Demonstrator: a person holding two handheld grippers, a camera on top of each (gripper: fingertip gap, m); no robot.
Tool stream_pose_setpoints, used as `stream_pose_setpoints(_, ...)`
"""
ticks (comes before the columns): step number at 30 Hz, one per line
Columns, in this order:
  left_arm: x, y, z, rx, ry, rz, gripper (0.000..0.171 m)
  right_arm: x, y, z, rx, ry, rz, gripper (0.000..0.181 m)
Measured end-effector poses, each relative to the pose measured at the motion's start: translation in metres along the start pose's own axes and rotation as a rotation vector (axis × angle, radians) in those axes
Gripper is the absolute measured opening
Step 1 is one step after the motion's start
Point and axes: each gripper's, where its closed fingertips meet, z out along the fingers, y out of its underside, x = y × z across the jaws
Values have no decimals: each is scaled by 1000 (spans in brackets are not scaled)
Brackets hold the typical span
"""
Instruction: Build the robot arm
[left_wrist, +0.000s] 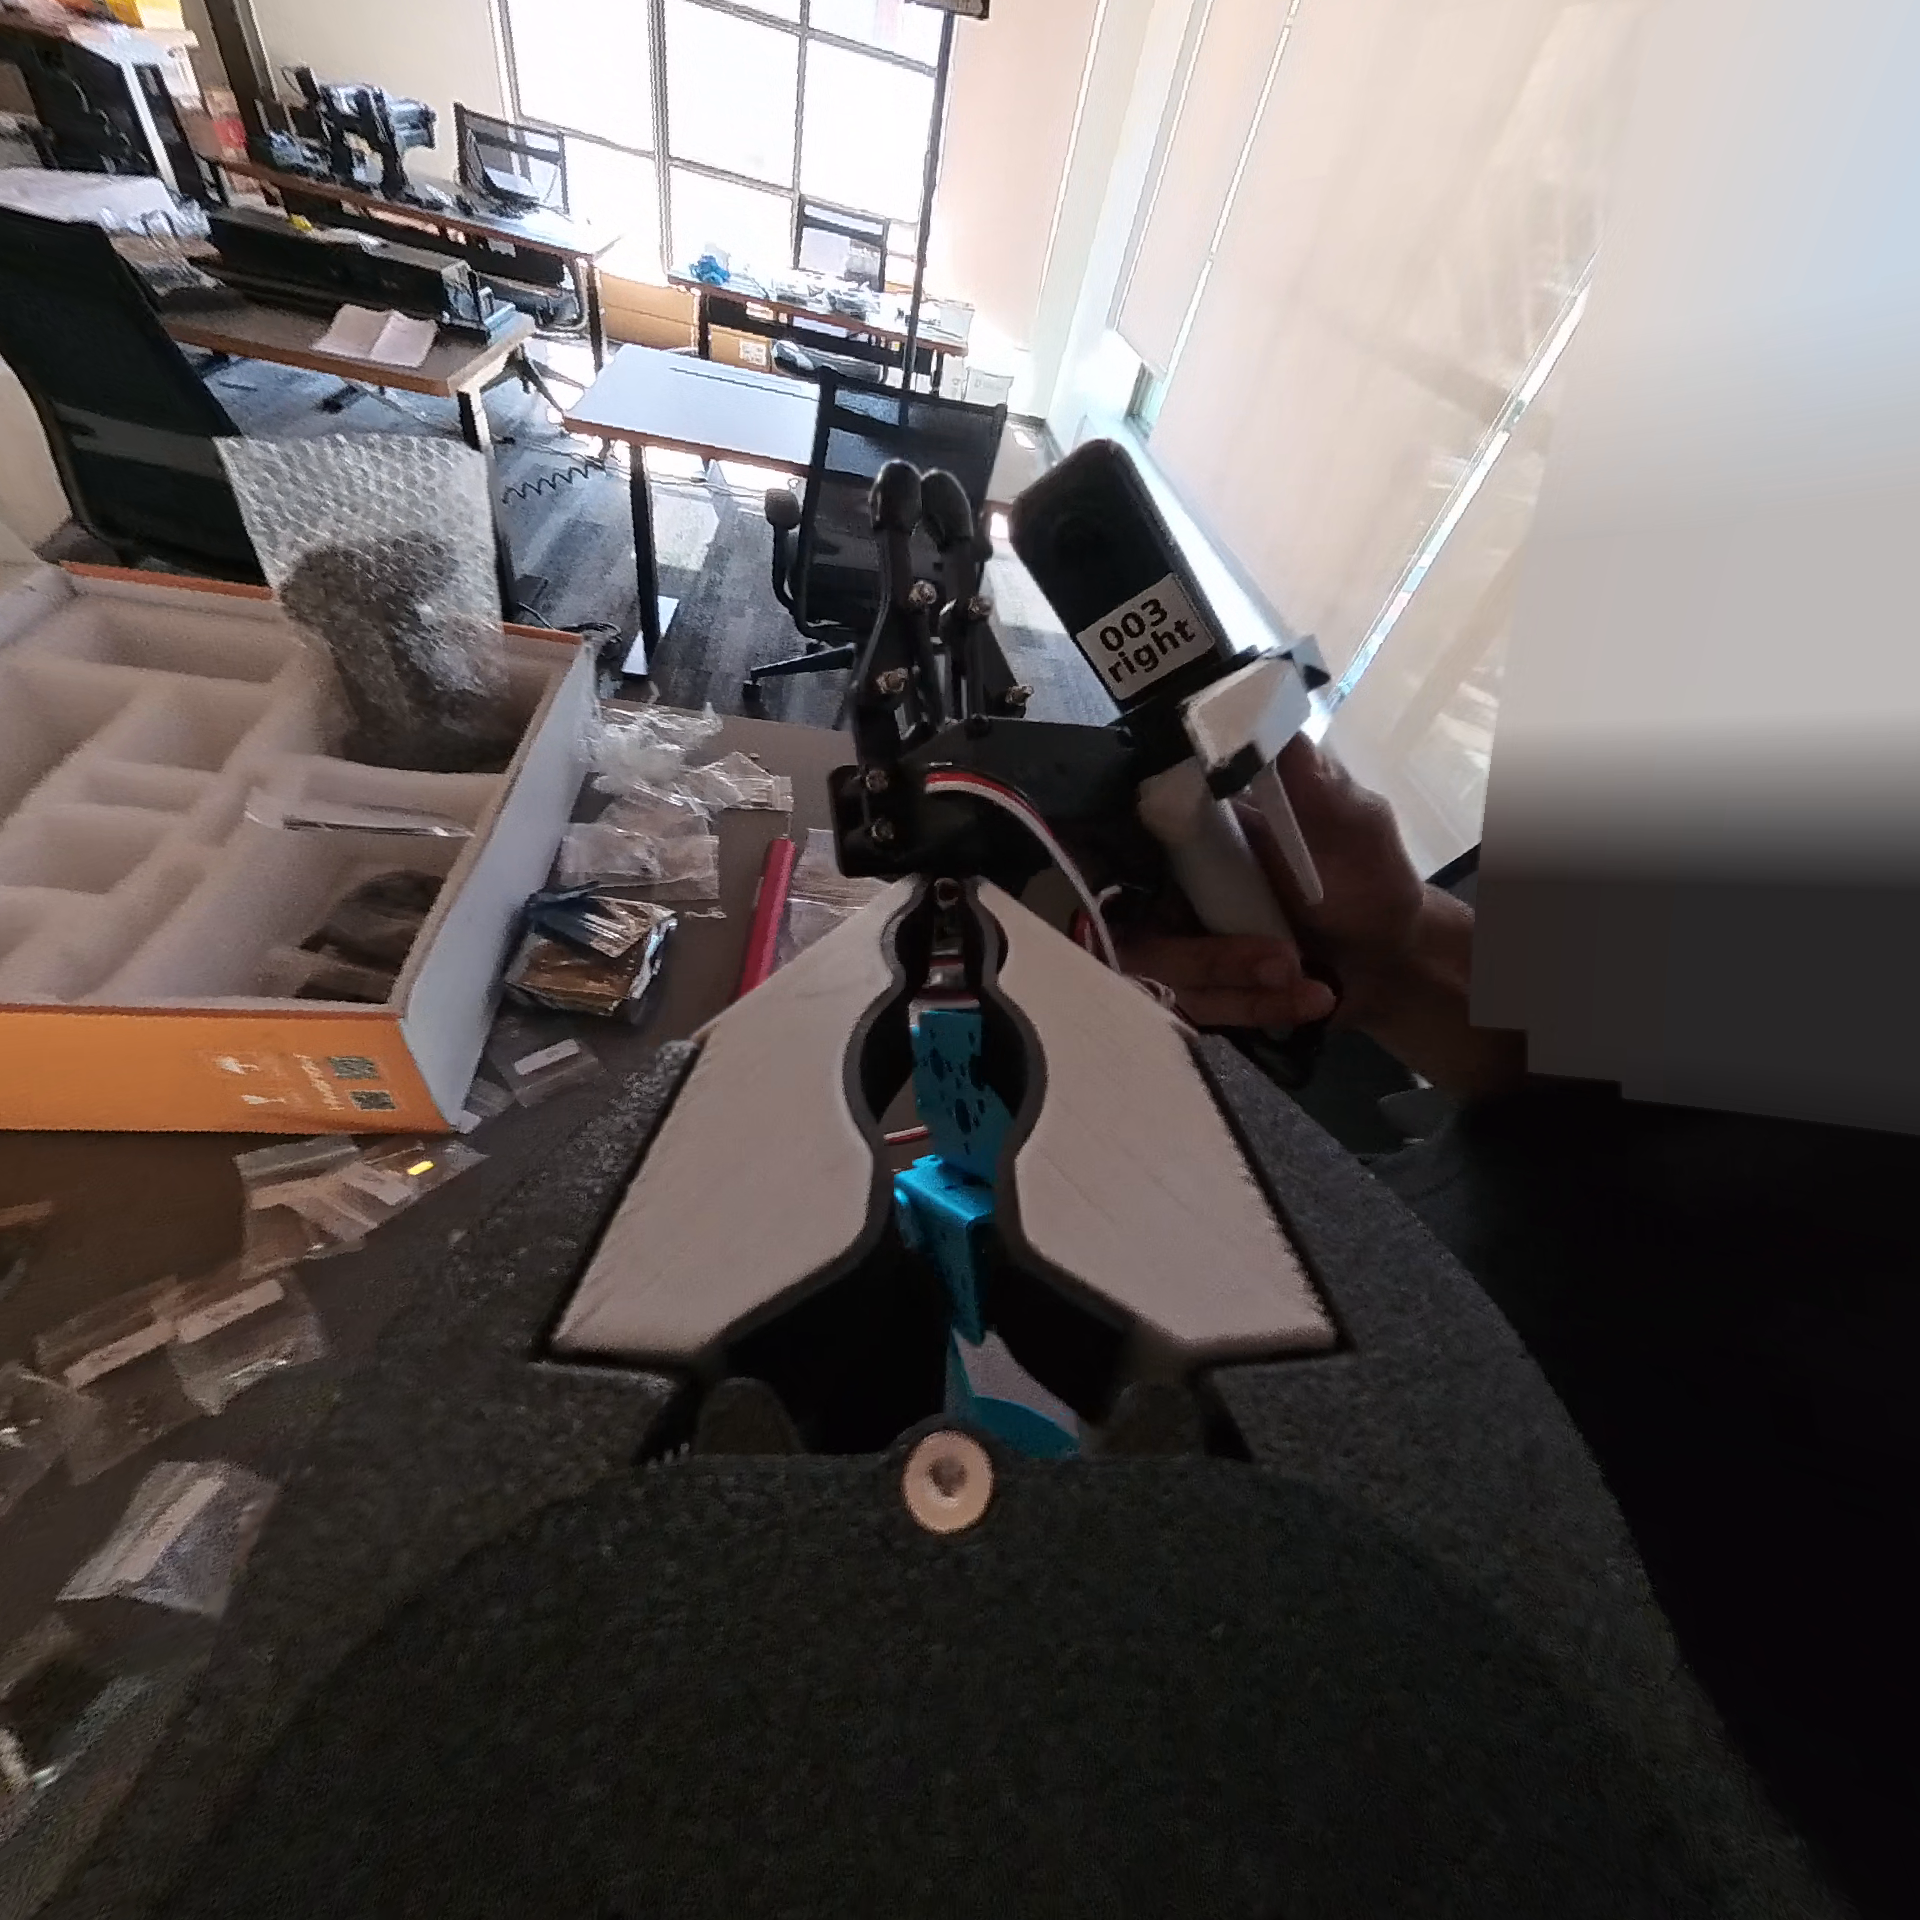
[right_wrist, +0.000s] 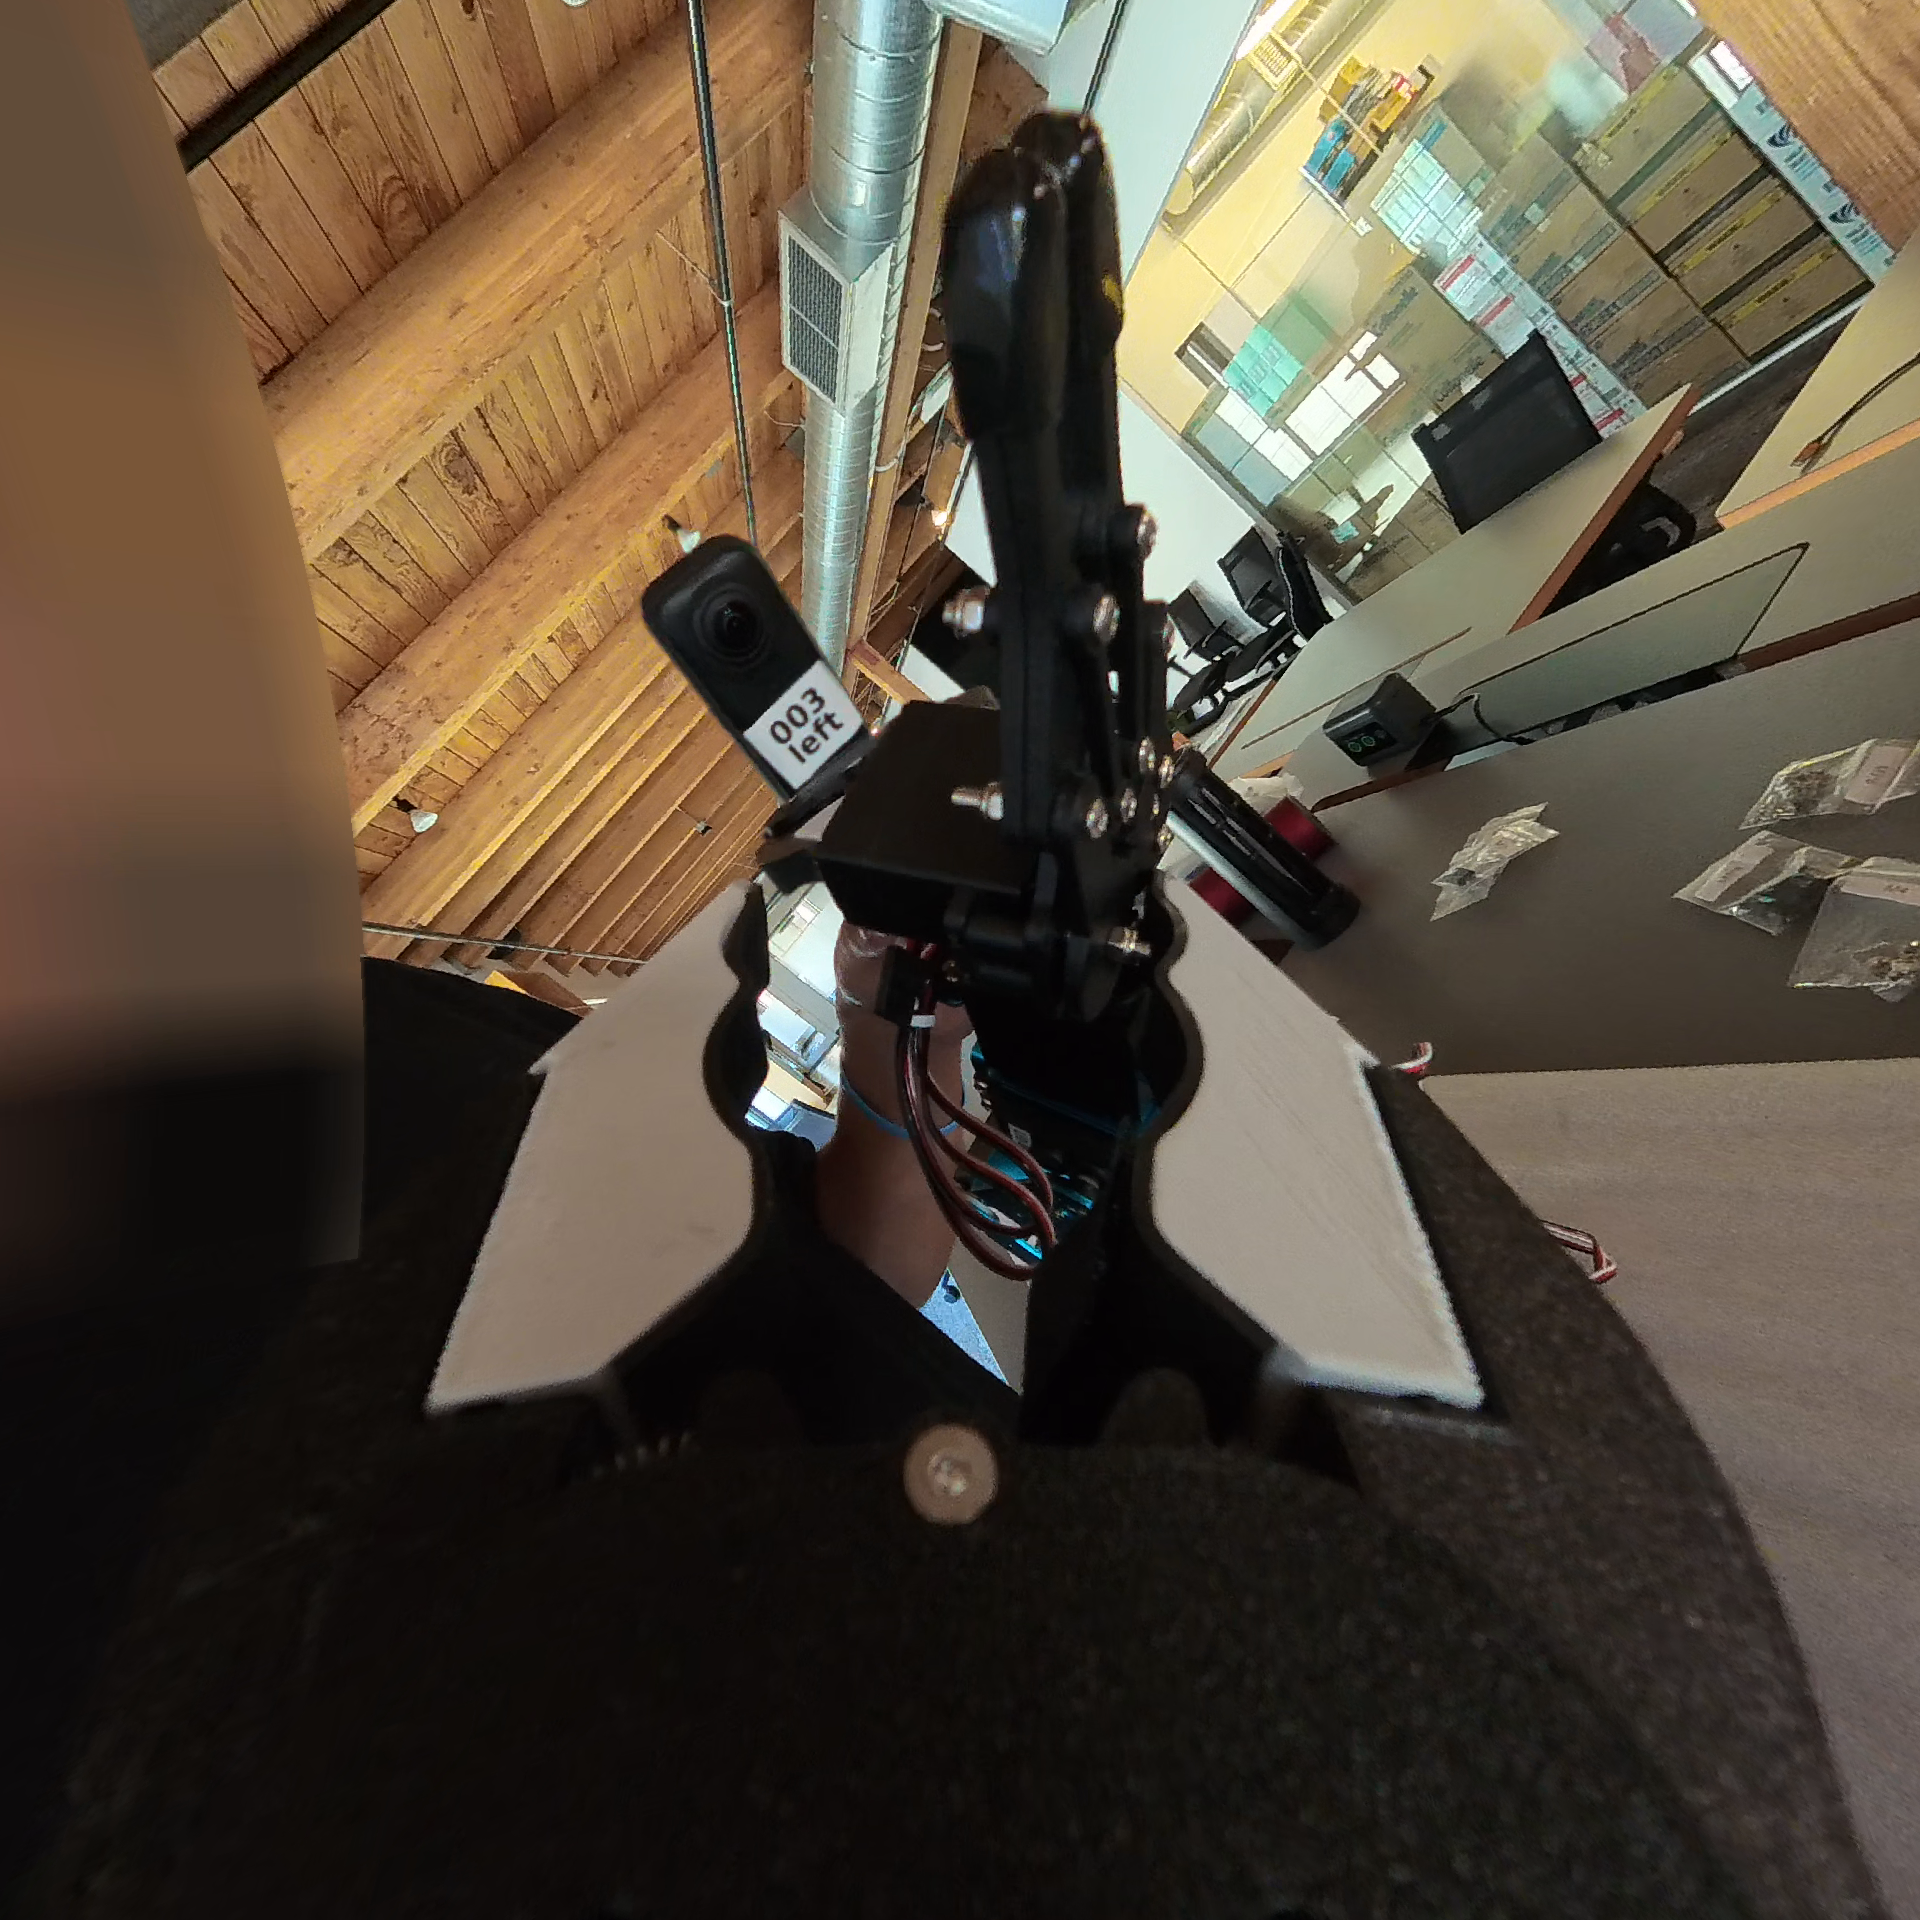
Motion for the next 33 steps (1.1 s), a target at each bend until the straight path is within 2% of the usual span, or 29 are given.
stream_pose_setpoints(3, 1, 0, 5, -10, 48, -75, 4, -1, 0, 0, -2, -1, 0, 72)
stream_pose_setpoints(9, 7, 8, 19, -156, 124, -123, 5, -2, 1, 0, -10, -6, 6, 72)
stream_pose_setpoints(14, 3, 14, 25, -271, 27, -18, 4, -1, 1, 0, -24, 11, 0, 73)
stream_pose_setpoints(20, 4, 17, 26, -345, -56, 83, 4, 0, 0, -2, -16, 9, 7, 76)
stream_pose_setpoints(33, 1, 21, 30, -465, -116, 139, 5, 3, -1, -6, -13, 4, 17, 76)
